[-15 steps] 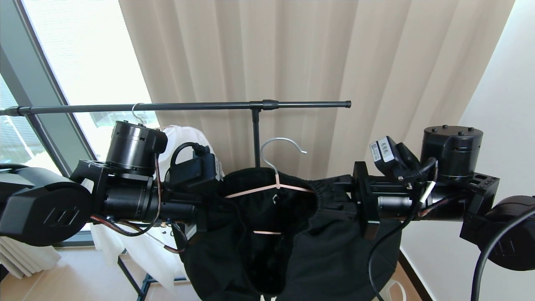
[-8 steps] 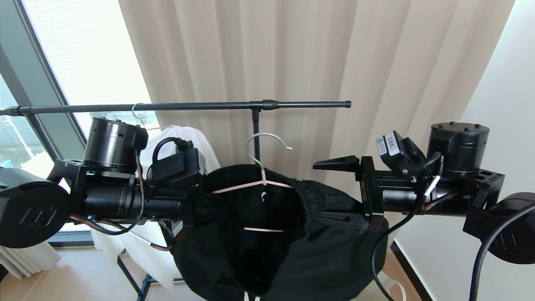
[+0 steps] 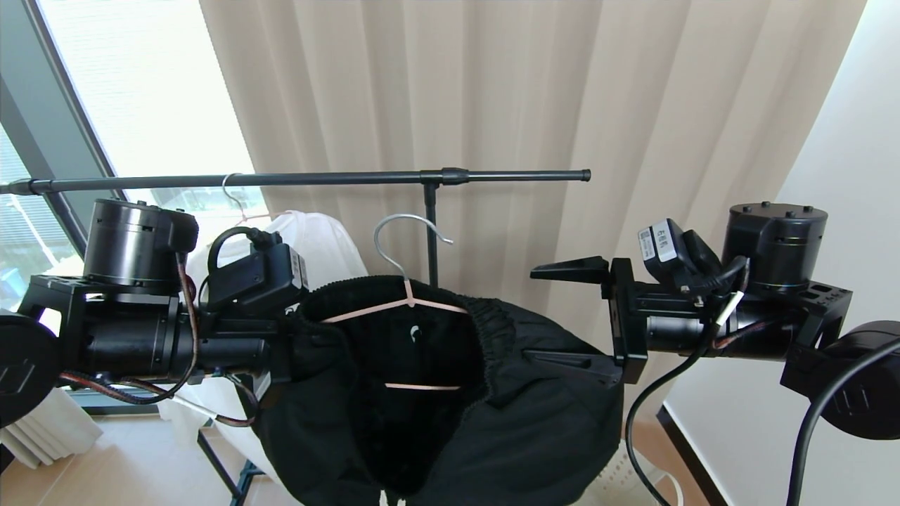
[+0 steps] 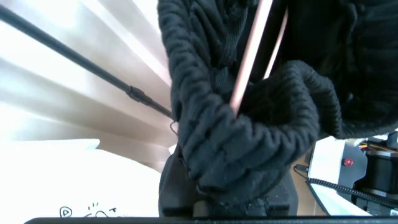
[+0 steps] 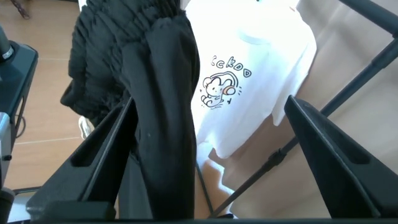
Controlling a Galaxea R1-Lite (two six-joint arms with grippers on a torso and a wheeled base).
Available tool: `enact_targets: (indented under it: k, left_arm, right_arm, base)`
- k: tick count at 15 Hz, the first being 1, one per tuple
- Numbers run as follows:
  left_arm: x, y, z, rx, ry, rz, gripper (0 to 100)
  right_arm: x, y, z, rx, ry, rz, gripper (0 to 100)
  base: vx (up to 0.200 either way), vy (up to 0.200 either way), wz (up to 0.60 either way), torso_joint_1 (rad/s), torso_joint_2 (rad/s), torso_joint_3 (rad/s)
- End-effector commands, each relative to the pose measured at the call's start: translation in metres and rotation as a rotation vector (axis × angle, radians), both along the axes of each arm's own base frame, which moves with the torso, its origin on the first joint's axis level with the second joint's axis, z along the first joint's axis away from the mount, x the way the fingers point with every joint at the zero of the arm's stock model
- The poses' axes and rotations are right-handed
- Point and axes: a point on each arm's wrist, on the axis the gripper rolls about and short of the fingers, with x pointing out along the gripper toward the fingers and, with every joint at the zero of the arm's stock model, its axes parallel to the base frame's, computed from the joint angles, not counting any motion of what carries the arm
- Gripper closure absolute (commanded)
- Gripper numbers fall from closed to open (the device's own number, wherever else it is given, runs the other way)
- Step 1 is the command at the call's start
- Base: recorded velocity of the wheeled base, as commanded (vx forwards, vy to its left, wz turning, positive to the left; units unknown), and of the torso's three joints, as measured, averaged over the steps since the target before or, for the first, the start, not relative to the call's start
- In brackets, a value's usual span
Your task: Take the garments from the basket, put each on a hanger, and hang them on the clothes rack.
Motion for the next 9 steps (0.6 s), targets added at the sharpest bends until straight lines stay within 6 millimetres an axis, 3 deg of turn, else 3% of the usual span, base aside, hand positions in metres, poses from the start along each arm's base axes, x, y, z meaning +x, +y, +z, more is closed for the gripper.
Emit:
enact_targets:
  k: [1,9]
  left_arm:
    - [-0.004,0.004,0.005,-0.006,-0.016,0.012,100]
    - [-0.010,0.018,0.009,-0.048,0.022,0.097,100]
  right_arm:
    - [0.001,-0.002,-0.001,-0.003,-0.002,-0.005,0]
    - [0.000,-0.008,0.000,0.005,-0.004,0.006,0]
  base:
    - [0.000,0.000,0.00,0.000,0.00,0.000]
    - [0.000,0.000,0.00,0.000,0.00,0.000]
